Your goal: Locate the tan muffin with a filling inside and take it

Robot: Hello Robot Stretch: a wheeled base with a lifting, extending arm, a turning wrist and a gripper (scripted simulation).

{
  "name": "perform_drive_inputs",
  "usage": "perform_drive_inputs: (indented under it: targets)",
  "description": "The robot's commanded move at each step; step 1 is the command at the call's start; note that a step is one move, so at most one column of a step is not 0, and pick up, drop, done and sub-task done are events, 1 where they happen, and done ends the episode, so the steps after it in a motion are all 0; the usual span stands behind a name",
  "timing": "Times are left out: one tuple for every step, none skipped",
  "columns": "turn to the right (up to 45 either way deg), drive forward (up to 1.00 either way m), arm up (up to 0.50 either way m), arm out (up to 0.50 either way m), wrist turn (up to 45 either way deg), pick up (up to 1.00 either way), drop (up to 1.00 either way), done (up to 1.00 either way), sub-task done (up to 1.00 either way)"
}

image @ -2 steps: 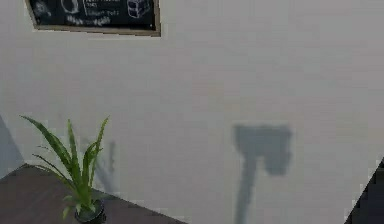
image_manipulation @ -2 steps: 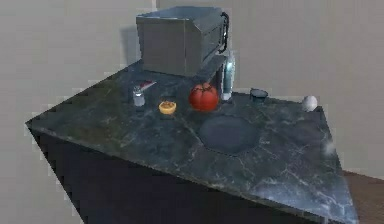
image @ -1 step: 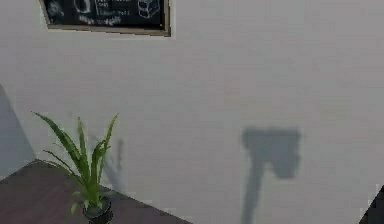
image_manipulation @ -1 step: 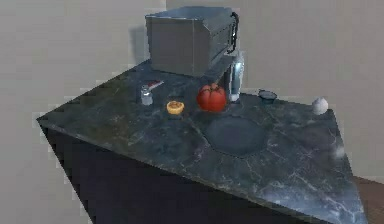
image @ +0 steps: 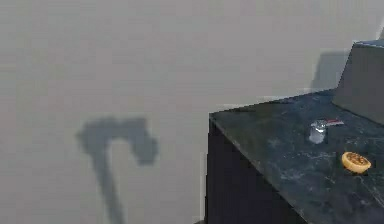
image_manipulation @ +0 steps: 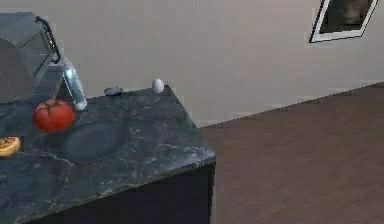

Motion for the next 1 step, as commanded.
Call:
perform_drive_inputs:
  targets:
    - [45.0,0.00,0.00,0.00,0.0,0.00,0.00,0.00,0.00]
